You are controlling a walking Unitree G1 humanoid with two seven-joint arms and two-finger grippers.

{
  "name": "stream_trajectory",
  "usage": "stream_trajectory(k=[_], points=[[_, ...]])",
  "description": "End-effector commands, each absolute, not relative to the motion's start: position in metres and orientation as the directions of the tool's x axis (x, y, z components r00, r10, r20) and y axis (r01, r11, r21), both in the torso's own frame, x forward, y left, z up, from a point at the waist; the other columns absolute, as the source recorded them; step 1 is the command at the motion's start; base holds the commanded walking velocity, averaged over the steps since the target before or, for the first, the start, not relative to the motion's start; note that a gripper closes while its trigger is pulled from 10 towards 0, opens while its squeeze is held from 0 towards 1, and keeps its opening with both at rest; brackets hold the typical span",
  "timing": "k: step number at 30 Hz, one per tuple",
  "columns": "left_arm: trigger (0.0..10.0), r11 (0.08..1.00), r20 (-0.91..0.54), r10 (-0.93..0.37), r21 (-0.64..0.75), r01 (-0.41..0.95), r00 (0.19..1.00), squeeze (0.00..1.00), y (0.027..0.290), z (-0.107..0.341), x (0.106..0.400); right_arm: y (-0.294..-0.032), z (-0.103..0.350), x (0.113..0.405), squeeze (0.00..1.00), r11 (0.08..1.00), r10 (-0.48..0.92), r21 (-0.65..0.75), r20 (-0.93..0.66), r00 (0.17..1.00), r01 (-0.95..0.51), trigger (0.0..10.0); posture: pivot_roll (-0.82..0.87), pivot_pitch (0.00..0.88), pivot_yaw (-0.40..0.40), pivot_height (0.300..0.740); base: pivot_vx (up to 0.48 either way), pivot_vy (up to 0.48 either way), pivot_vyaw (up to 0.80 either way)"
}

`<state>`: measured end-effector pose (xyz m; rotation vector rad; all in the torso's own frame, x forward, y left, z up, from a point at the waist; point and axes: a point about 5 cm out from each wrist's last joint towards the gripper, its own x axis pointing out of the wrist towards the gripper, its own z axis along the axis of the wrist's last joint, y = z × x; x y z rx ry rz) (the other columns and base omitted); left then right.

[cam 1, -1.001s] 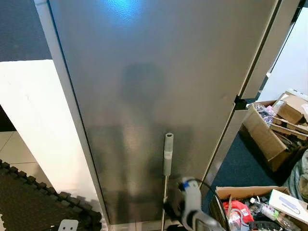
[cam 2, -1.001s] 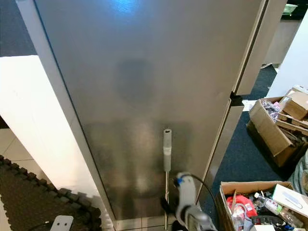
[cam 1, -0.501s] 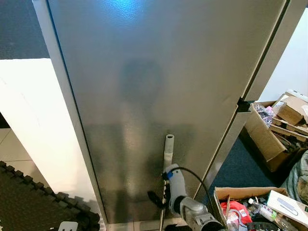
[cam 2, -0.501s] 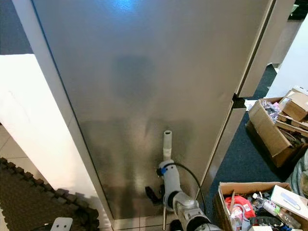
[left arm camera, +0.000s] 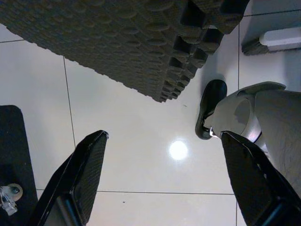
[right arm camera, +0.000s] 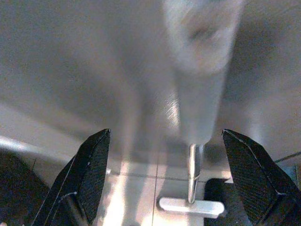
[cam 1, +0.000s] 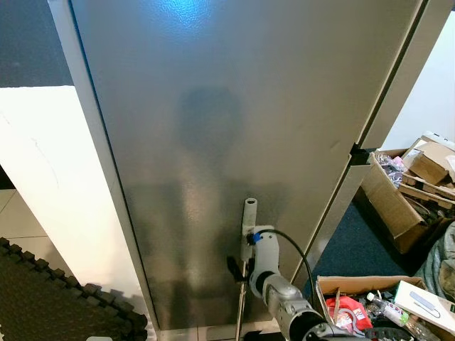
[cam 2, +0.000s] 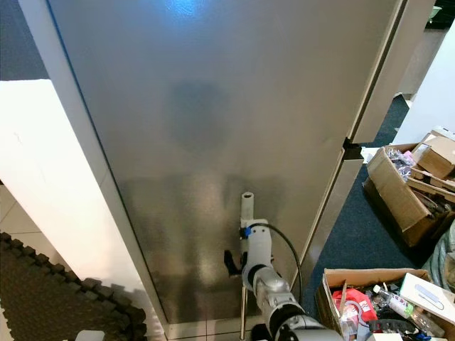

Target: Sweep floor

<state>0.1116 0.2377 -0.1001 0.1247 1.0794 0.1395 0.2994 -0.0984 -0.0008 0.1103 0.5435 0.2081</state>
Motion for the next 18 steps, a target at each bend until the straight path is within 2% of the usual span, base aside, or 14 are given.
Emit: stream_trajectory(k=[1,5,12,18], points=[[10.0,0.984,-0.869,0.172,0.174,-0.039,0.464,0.0,0.24,-0.1,0.109,-0.099,0.001,0.302,0.0,0.979,0.195,0.16,-0.51,0.838,-0.13,10.0,0.21,0.0,-0.067,0.74,0.0,0.0,0.0],[10.0,0.984,-0.868,0.167,0.176,-0.024,0.468,0.0,0.24,-0.1,0.108,-0.101,0.007,0.309,0.0,0.994,0.106,0.056,-0.511,0.853,-0.089,10.0,0.22,0.0,-0.072,0.74,0.0,0.0,0.0],[10.0,0.984,-0.865,0.162,0.176,-0.016,0.475,0.0,0.24,-0.1,0.109,-0.097,0.015,0.315,0.0,0.996,0.078,0.069,-0.477,0.875,-0.052,10.0,0.23,0.0,-0.071,0.74,0.0,0.0,0.0],[10.0,0.985,-0.867,0.155,0.174,-0.004,0.474,0.0,0.239,-0.101,0.105,-0.086,0.033,0.327,0.0,0.998,0.042,0.05,-0.383,0.923,-0.025,10.0,0.23,0.007,-0.071,0.74,0.0,0.0,0.0]])
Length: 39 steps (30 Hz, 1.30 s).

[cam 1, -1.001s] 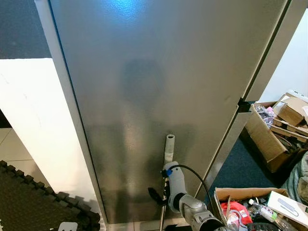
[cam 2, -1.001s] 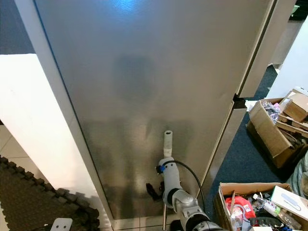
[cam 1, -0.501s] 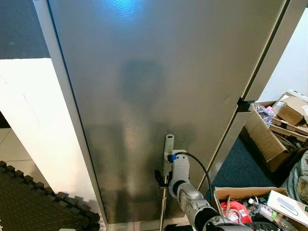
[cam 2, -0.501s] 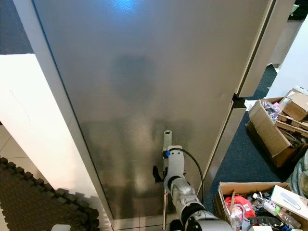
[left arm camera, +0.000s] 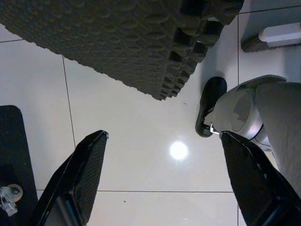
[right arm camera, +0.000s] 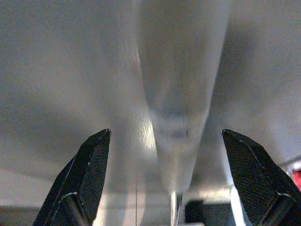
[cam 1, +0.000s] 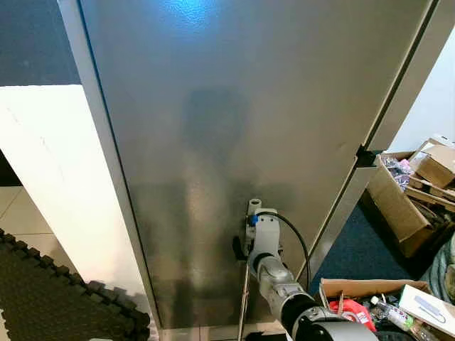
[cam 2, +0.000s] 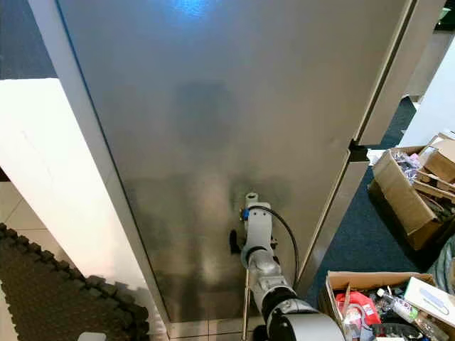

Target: Sweep floor

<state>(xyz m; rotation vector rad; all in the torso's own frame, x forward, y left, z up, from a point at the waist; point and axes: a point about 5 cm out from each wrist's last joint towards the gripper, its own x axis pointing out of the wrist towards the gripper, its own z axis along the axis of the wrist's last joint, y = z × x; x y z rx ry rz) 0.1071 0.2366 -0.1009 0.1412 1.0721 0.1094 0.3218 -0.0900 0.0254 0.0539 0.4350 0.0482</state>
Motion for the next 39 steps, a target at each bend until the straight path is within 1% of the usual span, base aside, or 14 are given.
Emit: stream_trajectory(k=[1,5,7,8,10,21,22,23,24,34,39], points=[[10.0,0.985,-0.867,0.155,0.174,-0.004,0.474,0.0,0.239,-0.101,0.105,-0.086,0.033,0.327,0.0,0.998,0.042,0.05,-0.383,0.923,-0.025,10.0,0.23,0.007,-0.071,0.74,0.0,0.0,0.0],[10.0,0.985,-0.867,0.153,0.172,-0.002,0.474,0.0,0.238,-0.101,0.104,-0.084,0.036,0.328,0.0,0.998,0.034,0.056,-0.365,0.93,-0.015,10.0,0.23,0.018,-0.07,0.74,0.0,0.0,0.0],[10.0,0.986,-0.869,0.146,0.167,0.003,0.474,0.0,0.237,-0.102,0.099,-0.081,0.039,0.329,0.0,0.998,0.019,0.064,-0.35,0.937,0.004,10.0,0.24,0.054,-0.071,0.74,0.0,0.0,0.0],[10.0,0.986,-0.869,0.146,0.167,0.003,0.474,0.0,0.237,-0.102,0.099,-0.081,0.039,0.329,0.0,0.998,0.019,0.064,-0.35,0.937,0.004,10.0,0.24,0.054,-0.071,0.74,0.0,0.0,0.0],[10.0,0.987,-0.867,0.141,0.163,0.005,0.479,0.0,0.236,-0.103,0.096,-0.079,0.04,0.33,0.0,0.998,0.015,0.056,-0.343,0.939,0.004,10.0,0.25,0.082,-0.074,0.74,0.0,0.0,0.0],[10.0,0.987,-0.864,0.138,0.16,0.004,0.485,0.0,0.236,-0.103,0.09,-0.076,0.047,0.334,0.0,0.999,0.013,0.05,-0.326,0.945,0.004,10.0,0.25,0.121,-0.078,0.74,0.0,0.0,0.0],[10.0,0.987,-0.863,0.137,0.16,0.005,0.486,0.0,0.236,-0.103,0.09,-0.076,0.048,0.335,0.0,0.998,0.012,0.058,-0.321,0.947,0.007,2.5,0.25,0.122,-0.077,0.74,0.0,0.0,0.0],[10.0,0.987,-0.863,0.137,0.16,0.005,0.486,0.0,0.236,-0.103,0.09,-0.076,0.048,0.335,0.0,0.998,0.012,0.058,-0.321,0.947,0.007,2.5,0.25,0.122,-0.077,0.74,0.0,0.0,0.0],[10.0,0.987,-0.861,0.137,0.161,0.008,0.49,0.0,0.237,-0.103,0.09,-0.076,0.054,0.339,0.0,0.997,0.009,0.08,-0.306,0.952,0.017,0.0,0.25,0.122,-0.075,0.74,0.0,0.0,0.0],[10.0,0.986,-0.85,0.137,0.165,0.01,0.509,0.0,0.237,-0.101,0.096,-0.078,0.06,0.344,0.0,0.995,-0.001,0.095,-0.282,0.959,0.029,0.0,0.25,0.118,-0.078,0.74,0.0,0.0,0.0],[10.0,0.986,-0.846,0.138,0.168,0.011,0.516,0.0,0.237,-0.1,0.1,-0.078,0.062,0.346,0.0,0.994,0.011,0.107,-0.277,0.961,0.02,0.0,0.24,0.101,-0.082,0.74,0.0,0.0,0.0]])
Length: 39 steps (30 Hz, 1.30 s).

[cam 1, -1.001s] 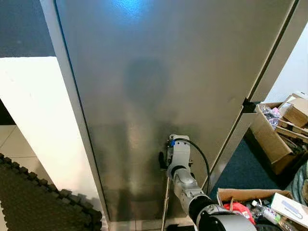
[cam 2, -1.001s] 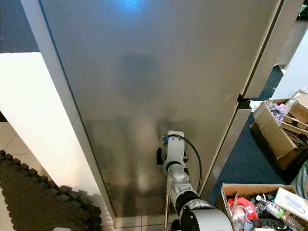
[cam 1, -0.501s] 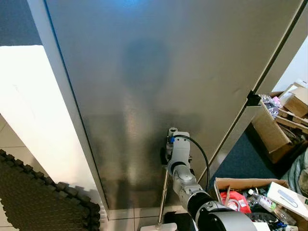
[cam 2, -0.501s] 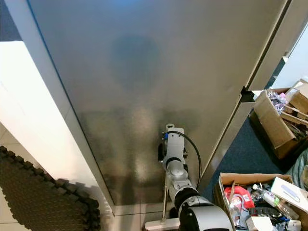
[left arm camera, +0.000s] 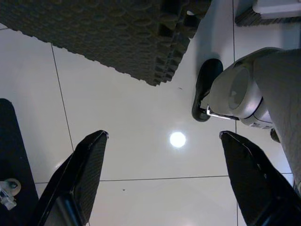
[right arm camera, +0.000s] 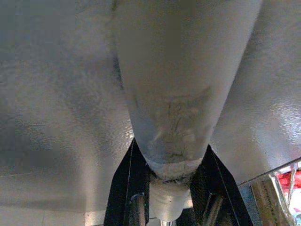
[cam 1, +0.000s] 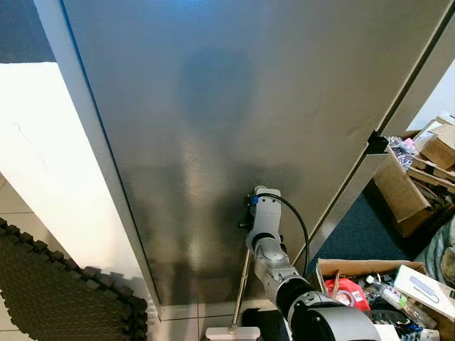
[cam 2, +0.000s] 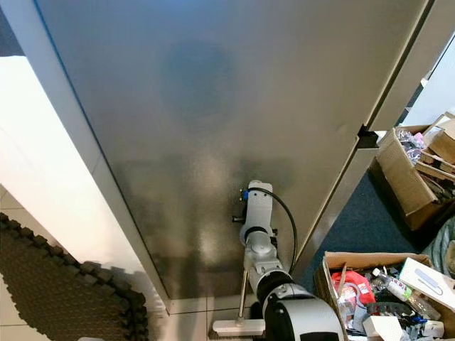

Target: Sweep floor

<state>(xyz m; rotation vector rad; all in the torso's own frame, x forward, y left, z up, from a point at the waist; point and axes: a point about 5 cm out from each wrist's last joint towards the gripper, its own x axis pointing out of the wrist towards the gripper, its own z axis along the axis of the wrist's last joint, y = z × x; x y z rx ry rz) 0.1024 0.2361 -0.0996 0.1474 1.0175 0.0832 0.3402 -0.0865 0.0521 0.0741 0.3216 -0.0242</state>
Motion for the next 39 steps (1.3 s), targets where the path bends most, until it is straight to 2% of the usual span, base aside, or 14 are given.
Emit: stream_trajectory(k=[1,3,7,10,13,20,27,28,29,30,31,32,39], points=[[10.0,0.986,-0.846,0.138,0.168,0.011,0.516,0.0,0.237,-0.1,0.1,-0.078,0.062,0.346,0.0,0.994,0.011,0.107,-0.277,0.961,0.02,0.0,0.24,0.101,-0.082,0.74,0.0,0.0,0.0],[10.0,0.985,-0.844,0.142,0.17,0.008,0.517,0.0,0.237,-0.1,0.101,-0.077,0.061,0.344,0.0,0.993,0.046,0.116,-0.283,0.958,-0.013,0.0,0.24,0.089,-0.087,0.74,0.0,0.0,0.0],[10.0,0.985,-0.844,0.153,0.171,-0.011,0.515,0.0,0.236,-0.1,0.105,-0.083,0.048,0.337,0.0,0.977,0.214,0.089,-0.31,0.926,-0.196,0.0,0.23,0.047,-0.103,0.74,0.0,0.0,0.0],[10.0,0.985,-0.844,0.154,0.17,-0.016,0.513,0.0,0.236,-0.1,0.106,-0.086,0.047,0.336,0.0,0.972,0.233,0.08,-0.308,0.922,-0.219,0.0,0.23,0.047,-0.103,0.74,0.0,0.0,0.0],[10.0,0.986,-0.848,0.157,0.165,-0.03,0.506,0.0,0.235,-0.1,0.108,-0.112,0.045,0.336,0.0,0.957,0.283,0.038,-0.313,0.906,-0.286,0.0,0.21,0.008,-0.1,0.74,0.0,0.0,0.0],[10.0,0.987,-0.851,0.156,0.156,-0.042,0.501,0.0,0.234,-0.099,0.115,-0.138,0.05,0.338,0.0,0.94,0.316,-0.031,-0.299,0.9,-0.34,0.0,0.18,0.0,-0.089,0.74,0.0,0.0,0.0],[10.0,0.988,-0.852,0.152,0.149,-0.047,0.502,0.0,0.232,-0.098,0.123,-0.146,0.052,0.34,0.0,0.944,0.315,0.001,-0.299,0.901,-0.329,0.2,0.17,0.0,-0.084,0.74,-0.185,0.0,0.0],[10.0,0.988,-0.851,0.151,0.149,-0.045,0.504,0.0,0.232,-0.097,0.125,-0.145,0.052,0.34,0.0,0.943,0.325,0.031,-0.301,0.897,-0.331,4.4,0.17,0.0,-0.082,0.74,-0.296,0.0,0.0],[10.0,0.988,-0.85,0.15,0.148,-0.045,0.505,0.0,0.232,-0.097,0.127,-0.144,0.052,0.34,0.0,0.941,0.337,0.061,-0.29,0.896,-0.334,2.9,0.16,0.0,-0.08,0.74,-0.296,0.0,0.0],[10.0,0.988,-0.849,0.149,0.147,-0.043,0.506,0.0,0.231,-0.096,0.129,-0.142,0.052,0.34,0.0,0.937,0.349,0.105,-0.282,0.894,-0.333,8.5,0.16,0.0,-0.079,0.74,-0.292,0.0,0.0],[10.0,0.988,-0.849,0.148,0.147,-0.043,0.507,0.0,0.23,-0.096,0.13,-0.14,0.052,0.339,0.0,0.934,0.356,0.133,-0.276,0.893,-0.331,8.5,0.16,0.0,-0.079,0.74,-0.292,0.0,0.0],[10.0,0.988,-0.85,0.147,0.146,-0.041,0.507,0.0,0.23,-0.096,0.131,-0.14,0.051,0.339,0.0,0.934,0.356,0.143,-0.277,0.893,-0.328,10.0,0.16,0.0,-0.078,0.74,-0.296,0.0,0.0],[10.0,0.99,-0.854,0.138,0.139,-0.036,0.502,0.0,0.225,-0.097,0.132,-0.134,0.042,0.333,0.0,0.93,0.365,0.158,-0.307,0.879,-0.332,10.0,0.14,0.0,-0.083,0.74,-0.296,0.0,0.0]])
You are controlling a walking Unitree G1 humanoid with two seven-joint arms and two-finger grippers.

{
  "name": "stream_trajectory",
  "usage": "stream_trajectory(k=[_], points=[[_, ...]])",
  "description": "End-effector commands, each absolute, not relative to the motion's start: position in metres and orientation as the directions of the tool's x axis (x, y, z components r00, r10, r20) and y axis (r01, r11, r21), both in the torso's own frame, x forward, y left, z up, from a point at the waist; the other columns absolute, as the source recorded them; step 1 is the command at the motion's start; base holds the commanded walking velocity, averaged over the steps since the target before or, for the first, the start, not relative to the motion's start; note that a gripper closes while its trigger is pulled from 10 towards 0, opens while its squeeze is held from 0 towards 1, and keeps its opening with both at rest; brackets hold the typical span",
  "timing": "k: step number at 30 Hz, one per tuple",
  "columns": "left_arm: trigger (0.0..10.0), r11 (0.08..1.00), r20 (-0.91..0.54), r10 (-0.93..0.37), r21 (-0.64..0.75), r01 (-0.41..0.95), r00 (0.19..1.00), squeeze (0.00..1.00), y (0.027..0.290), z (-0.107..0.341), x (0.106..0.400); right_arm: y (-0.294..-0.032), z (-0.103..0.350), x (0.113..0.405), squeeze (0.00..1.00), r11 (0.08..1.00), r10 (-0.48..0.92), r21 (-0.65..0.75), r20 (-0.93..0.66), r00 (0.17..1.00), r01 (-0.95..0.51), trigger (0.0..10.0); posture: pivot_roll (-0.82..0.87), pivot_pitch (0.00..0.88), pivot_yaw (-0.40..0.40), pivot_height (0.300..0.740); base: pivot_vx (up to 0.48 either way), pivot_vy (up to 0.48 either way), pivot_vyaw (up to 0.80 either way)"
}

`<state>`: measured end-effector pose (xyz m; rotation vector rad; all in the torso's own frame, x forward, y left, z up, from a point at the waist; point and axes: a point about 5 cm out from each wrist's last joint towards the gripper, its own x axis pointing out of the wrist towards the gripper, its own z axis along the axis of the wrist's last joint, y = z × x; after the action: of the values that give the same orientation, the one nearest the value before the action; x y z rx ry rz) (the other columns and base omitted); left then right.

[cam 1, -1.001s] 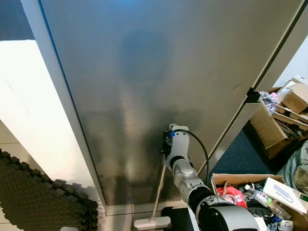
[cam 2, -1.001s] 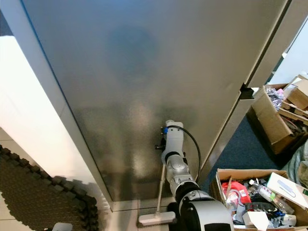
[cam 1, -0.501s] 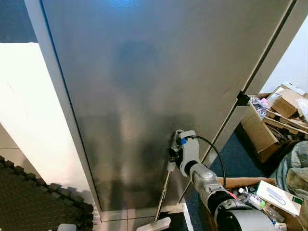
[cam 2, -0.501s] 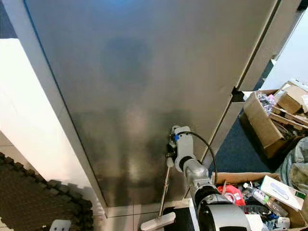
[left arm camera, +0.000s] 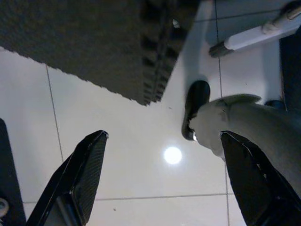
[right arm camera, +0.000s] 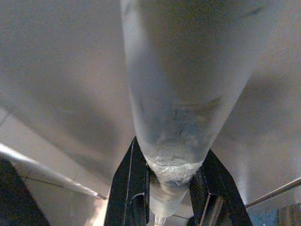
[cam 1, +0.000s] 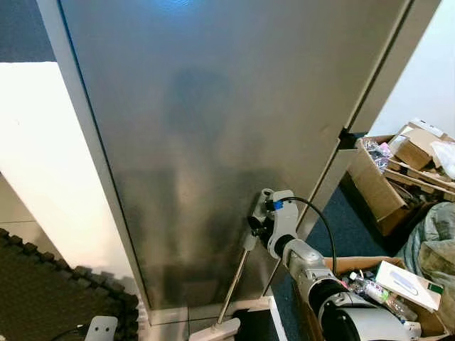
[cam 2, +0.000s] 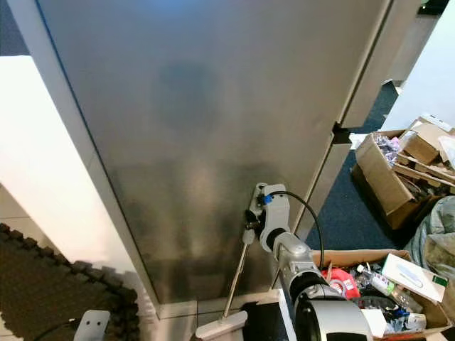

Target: Sweep floor

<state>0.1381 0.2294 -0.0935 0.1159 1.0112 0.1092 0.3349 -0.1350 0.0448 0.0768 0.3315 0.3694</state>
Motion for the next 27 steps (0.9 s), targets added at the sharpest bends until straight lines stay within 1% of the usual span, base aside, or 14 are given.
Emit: stream_trajectory(k=[1,8,17,27], points=[[10.0,0.99,-0.856,0.135,0.136,-0.034,0.5,0.0,0.224,-0.097,0.132,-0.133,0.04,0.332,0.0,0.929,0.368,0.164,-0.317,0.874,-0.332,10.0,0.14,0.0,-0.083,0.74,-0.296,0.0,0.0],[10.0,0.99,-0.858,0.132,0.136,-0.027,0.496,0.0,0.223,-0.097,0.133,-0.126,0.035,0.327,0.0,0.918,0.392,0.203,-0.328,0.859,-0.341,10.0,0.14,0.0,-0.076,0.74,-0.308,0.0,0.0],[10.0,0.99,-0.859,0.131,0.142,-0.017,0.495,0.0,0.224,-0.097,0.134,-0.119,0.03,0.322,0.0,0.902,0.428,0.216,-0.347,0.834,-0.374,10.0,0.14,0.0,-0.077,0.74,-0.34,0.0,0.0],[10.0,0.99,-0.864,0.125,0.14,-0.008,0.488,0.0,0.221,-0.098,0.132,-0.116,0.028,0.32,0.0,0.892,0.449,0.232,-0.346,0.824,-0.389,10.0,0.14,0.0,-0.087,0.74,-0.349,0.0,0.0]])
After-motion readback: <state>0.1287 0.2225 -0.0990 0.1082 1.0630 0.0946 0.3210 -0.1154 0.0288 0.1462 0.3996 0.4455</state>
